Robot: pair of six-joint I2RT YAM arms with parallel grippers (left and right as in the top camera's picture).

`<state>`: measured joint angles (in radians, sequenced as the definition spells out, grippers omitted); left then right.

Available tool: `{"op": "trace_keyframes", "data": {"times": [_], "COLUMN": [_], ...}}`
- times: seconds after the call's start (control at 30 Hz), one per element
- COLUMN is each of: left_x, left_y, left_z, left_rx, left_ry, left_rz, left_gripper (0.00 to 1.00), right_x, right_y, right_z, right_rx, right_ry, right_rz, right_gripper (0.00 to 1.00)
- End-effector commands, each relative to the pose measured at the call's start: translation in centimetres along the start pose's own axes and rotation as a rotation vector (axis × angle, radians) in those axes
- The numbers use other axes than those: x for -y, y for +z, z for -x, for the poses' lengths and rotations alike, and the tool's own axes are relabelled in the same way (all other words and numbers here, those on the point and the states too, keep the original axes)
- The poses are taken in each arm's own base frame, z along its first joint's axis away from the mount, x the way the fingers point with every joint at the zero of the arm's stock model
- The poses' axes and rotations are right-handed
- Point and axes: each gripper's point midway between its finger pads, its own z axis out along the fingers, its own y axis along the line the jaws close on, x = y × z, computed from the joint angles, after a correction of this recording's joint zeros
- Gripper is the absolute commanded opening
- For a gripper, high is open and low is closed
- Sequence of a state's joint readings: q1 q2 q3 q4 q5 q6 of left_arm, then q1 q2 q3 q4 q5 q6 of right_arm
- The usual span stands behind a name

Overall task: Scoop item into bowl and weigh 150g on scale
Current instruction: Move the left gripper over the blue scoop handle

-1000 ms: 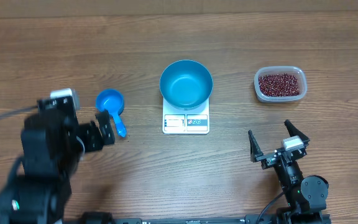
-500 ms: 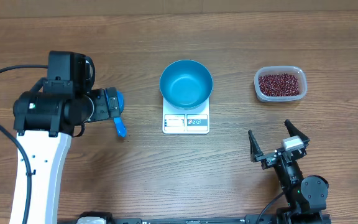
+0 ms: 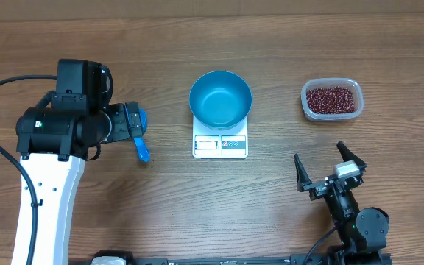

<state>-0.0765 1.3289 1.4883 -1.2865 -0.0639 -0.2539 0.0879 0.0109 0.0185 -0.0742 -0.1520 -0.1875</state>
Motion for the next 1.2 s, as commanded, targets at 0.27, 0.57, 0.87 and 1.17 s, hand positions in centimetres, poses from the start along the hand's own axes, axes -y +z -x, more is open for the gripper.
{"op": "trace_keyframes", "data": {"times": [0.27,0.57,0.87,1.17], "left_x": [-0.8,-0.7,-0.1,0.6], "left_y": [-0.5,2.5,9.7,14.4], "left_z": [1.1,0.3,-4.2,-6.3], "left_rx": [0.044,-0.002,-0.168,-0.313], "left_ry": [-0.185,-0.257,-0.237,-0.256], "left_rz": [0.039,0.051,0.098,0.161], "left_gripper": [1.00,1.00,1.00,0.97], "right_x": [-0.2,-0.2,-0.2,-0.2], "right_y": [0.0,0.0,0.0,0.0], "right_z": [-0.2,-0.2,-0.2,-0.2], "right_rx": [0.002,0.002,0.002,0.002], "right_ry": [0.004,0.004,0.004,0.004], "right_rz": [0.006,0.006,0.006,0.006], "right_gripper": [1.00,1.00,1.00,1.00]}}
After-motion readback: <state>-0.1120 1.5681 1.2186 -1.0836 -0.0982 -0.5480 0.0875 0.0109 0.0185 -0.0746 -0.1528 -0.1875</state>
